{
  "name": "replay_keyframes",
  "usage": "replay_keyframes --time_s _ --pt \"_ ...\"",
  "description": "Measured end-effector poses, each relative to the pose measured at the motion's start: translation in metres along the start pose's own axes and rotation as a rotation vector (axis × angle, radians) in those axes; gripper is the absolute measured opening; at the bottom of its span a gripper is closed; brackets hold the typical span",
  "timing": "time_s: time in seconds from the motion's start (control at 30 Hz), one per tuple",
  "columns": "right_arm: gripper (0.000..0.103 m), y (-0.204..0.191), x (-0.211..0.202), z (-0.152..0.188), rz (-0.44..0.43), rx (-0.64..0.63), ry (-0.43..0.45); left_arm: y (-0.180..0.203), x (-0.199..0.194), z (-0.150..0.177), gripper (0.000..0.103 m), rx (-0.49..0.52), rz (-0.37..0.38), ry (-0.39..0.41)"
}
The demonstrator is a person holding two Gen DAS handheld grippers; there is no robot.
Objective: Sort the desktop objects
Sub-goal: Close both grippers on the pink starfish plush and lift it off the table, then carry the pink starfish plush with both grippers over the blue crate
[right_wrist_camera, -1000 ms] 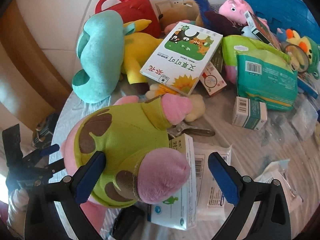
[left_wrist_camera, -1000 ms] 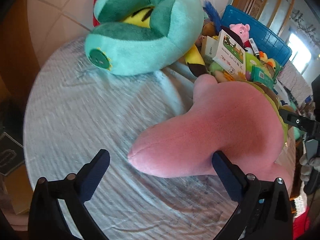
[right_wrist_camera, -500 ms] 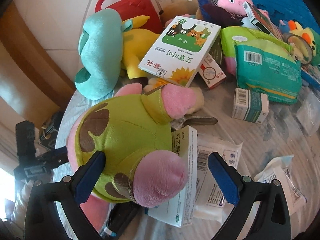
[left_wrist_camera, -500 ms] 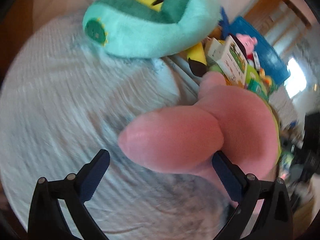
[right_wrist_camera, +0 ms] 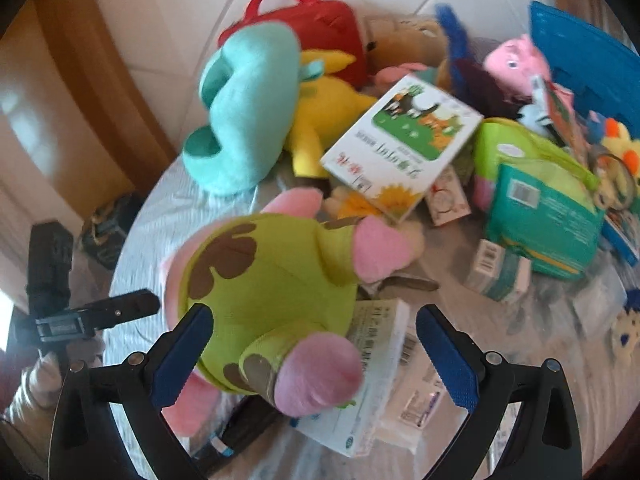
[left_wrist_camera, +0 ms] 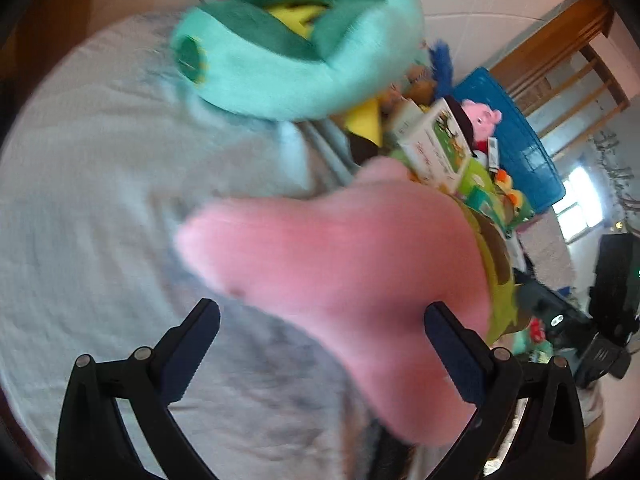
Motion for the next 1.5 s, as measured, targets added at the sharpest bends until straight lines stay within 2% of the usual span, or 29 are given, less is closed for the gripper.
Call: replay_keyframes --time_s 0.07,0.13,0.27,0.33,0.43,0.53,0.77,1.17,1.33,1.5 --pt "0.103 -0.001 0.013 0.0 -0.048 0.004 -0.019 0.0 0.013 0.001 0.103 -0.066 0.068 0.034" --pt "0.103 -0.001 0.033 0.003 -0.106 0.022 -0.047 -0.004 0.019 0.004 0.103 -0.128 0.085 0.046" --pt "0.103 0.0 0.05 0.01 -0.167 0.048 -0.067 -0.007 0.025 0.015 0.103 -0.161 0.165 0.052" --pt "0.103 -0.004 0.051 0.011 -0.167 0.032 -0.068 -0.001 0.028 0.018 0.103 -0.141 0.201 0.05" --pt "0.093 -0.007 0.045 0.011 -0.156 0.022 -0.041 0.016 0.019 0.016 0.103 -0.075 0.187 0.085" --pt "0.091 -0.007 0.035 0.011 -0.159 0.031 -0.011 0.031 0.009 0.014 0.095 -0.007 0.177 0.104" --pt "0.09 -0.015 -0.01 0.004 -0.156 0.016 0.092 0.067 -0.032 0.009 0.092 0.125 0.184 0.14" --pt "0.09 -0.029 -0.135 0.003 -0.134 0.021 0.328 0.158 -0.118 0.007 0.092 0.311 0.243 0.247" --pt "0.091 -0.006 -0.175 -0.004 -0.143 0.004 0.395 0.211 -0.123 0.009 0.092 0.35 0.234 0.295" --pt "0.091 0.049 -0.21 -0.018 -0.173 -0.043 0.449 0.279 -0.102 0.01 0.092 0.371 0.215 0.373"
Point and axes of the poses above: each gripper's, at about its wrist camera, not at the fingertips, and x roughly the way its jaws point, y to its right, z to its underside, the point moved 1 cm from there along x, roughly the way its jaws point, and after that the axes turned 4 degrees about z, right-handed, at the moved point
